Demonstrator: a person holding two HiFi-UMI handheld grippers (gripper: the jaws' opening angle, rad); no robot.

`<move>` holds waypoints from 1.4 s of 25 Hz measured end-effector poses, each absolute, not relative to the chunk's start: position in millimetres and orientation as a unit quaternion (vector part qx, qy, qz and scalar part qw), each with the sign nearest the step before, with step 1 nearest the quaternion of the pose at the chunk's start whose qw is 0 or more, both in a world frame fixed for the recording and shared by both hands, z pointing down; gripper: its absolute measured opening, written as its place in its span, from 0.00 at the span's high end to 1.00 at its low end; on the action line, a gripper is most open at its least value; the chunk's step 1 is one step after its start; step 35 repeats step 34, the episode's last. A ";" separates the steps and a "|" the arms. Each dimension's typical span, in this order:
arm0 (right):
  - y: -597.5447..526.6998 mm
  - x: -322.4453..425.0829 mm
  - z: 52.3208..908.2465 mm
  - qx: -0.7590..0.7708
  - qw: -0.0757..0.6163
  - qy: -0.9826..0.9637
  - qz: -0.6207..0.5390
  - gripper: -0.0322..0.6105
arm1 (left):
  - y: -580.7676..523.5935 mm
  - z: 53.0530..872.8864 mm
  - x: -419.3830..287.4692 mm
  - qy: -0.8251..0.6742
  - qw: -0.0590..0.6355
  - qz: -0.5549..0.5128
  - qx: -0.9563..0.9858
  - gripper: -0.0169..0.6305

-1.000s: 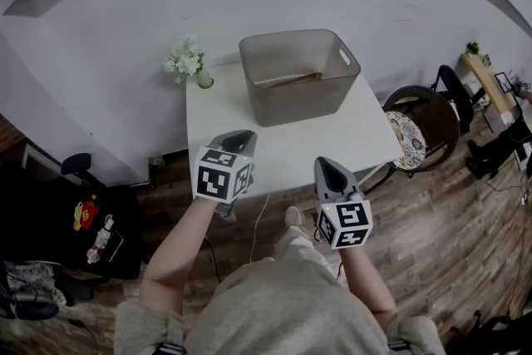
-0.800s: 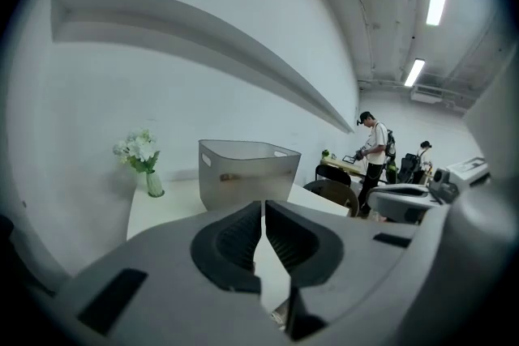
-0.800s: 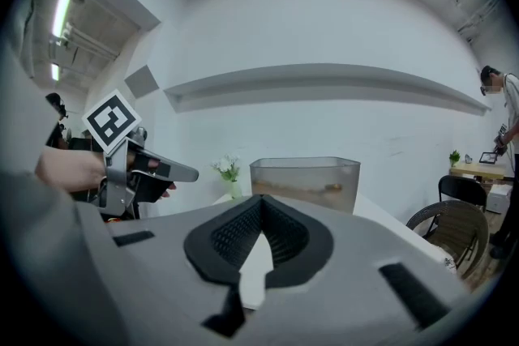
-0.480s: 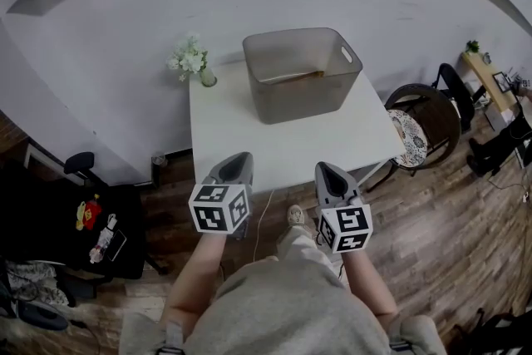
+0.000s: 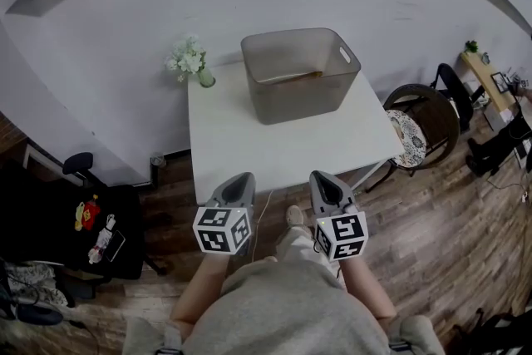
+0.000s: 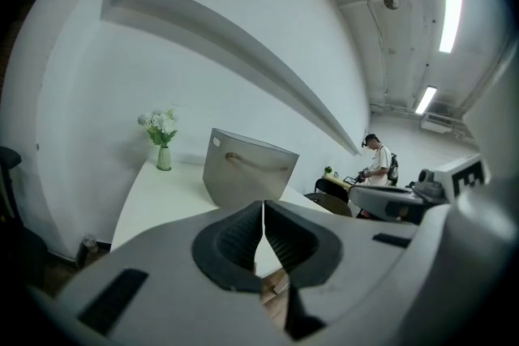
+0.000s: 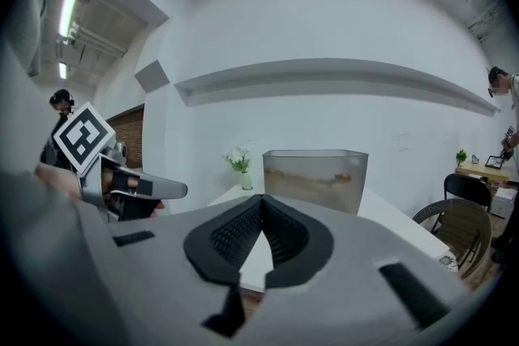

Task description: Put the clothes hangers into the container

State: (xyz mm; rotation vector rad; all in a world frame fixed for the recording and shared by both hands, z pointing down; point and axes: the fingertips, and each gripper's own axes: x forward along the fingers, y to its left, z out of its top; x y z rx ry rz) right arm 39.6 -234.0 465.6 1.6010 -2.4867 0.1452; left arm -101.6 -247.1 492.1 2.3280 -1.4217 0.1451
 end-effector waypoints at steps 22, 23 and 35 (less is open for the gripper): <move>-233.4 39.9 471.8 0.531 0.098 -0.839 0.058 0.96 | -247.8 500.0 -97.3 -0.503 0.219 0.064 0.834 0.96; -233.8 39.8 472.1 0.531 0.099 -0.840 0.060 0.96 | -248.1 500.4 -96.7 -0.503 0.219 0.065 0.834 0.96; -239.1 38.7 469.6 0.525 0.090 -0.844 0.058 0.96 | -250.9 500.4 -96.9 -0.504 0.222 0.069 0.832 0.96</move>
